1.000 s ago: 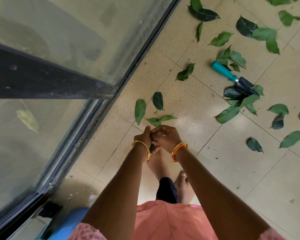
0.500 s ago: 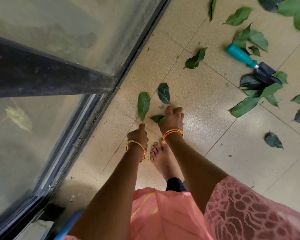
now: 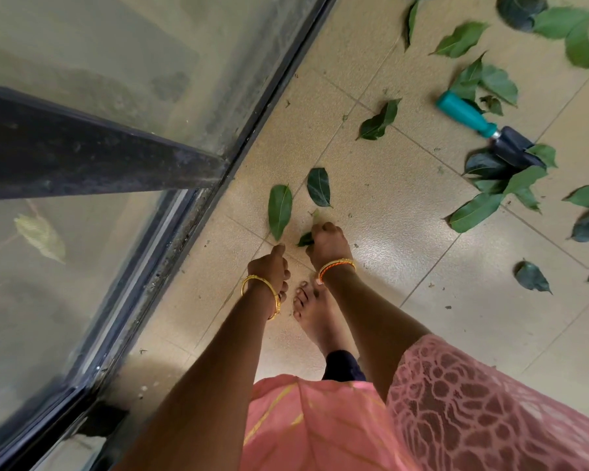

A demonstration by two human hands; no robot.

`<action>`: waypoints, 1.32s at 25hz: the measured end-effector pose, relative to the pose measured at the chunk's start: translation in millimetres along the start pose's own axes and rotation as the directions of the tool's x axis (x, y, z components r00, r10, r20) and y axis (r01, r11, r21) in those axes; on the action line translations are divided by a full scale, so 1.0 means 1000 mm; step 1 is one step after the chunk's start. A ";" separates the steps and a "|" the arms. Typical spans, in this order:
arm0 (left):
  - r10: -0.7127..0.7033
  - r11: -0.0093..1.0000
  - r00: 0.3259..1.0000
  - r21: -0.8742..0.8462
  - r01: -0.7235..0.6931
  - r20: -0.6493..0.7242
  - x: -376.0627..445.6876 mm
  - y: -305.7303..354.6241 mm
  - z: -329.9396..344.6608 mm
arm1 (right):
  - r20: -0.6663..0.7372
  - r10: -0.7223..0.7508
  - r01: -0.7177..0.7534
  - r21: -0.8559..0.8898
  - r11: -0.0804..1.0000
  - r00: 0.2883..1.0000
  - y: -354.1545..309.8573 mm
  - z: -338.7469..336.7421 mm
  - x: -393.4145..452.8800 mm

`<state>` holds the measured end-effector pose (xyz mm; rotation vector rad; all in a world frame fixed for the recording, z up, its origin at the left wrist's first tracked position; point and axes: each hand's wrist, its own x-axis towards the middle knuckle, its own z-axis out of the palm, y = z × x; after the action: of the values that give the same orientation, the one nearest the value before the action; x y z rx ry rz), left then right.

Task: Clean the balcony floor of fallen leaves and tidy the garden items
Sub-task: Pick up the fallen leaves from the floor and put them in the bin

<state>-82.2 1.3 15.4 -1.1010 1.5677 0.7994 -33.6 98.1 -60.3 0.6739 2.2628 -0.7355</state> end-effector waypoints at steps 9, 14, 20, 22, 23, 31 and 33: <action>0.048 0.994 0.999 0.097 -0.050 0.026 -0.007 -0.014 0.016 | 0.314 -0.124 -0.058 0.514 0.856 0.941 -0.007 -0.047 -0.050; 0.080 0.995 0.997 0.056 -0.081 0.020 -0.016 -0.014 0.023 | 0.347 -0.101 -0.195 0.718 0.668 0.933 -0.007 -0.063 -0.078; 0.112 0.993 0.993 0.033 -0.111 -0.023 -0.017 -0.005 0.009 | 0.165 0.043 -0.136 0.614 0.778 0.985 -0.009 -0.085 -0.040; 0.106 0.994 0.992 0.007 -0.106 -0.063 -0.013 -0.003 -0.001 | 0.080 0.060 -0.088 0.417 0.905 0.995 -0.009 -0.086 -0.012; 0.099 0.995 0.993 -0.003 -0.100 -0.070 -0.010 -0.001 -0.005 | 0.074 0.044 -0.063 0.287 0.956 0.996 -0.010 -0.085 0.002; 0.099 0.994 0.981 0.057 -0.090 -0.167 0.014 0.013 -0.030 | -0.058 0.033 -0.036 -0.051 0.998 0.998 -0.068 -0.015 0.035; 0.129 0.990 0.980 0.074 -0.119 -0.152 0.021 0.013 -0.032 | -0.114 0.025 -0.034 -0.075 0.997 0.993 -0.073 0.001 0.028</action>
<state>-107.5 -28.0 3.6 -1.0474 1.7969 0.7541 -97.3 52.6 -57.3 0.7267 2.3655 -0.6068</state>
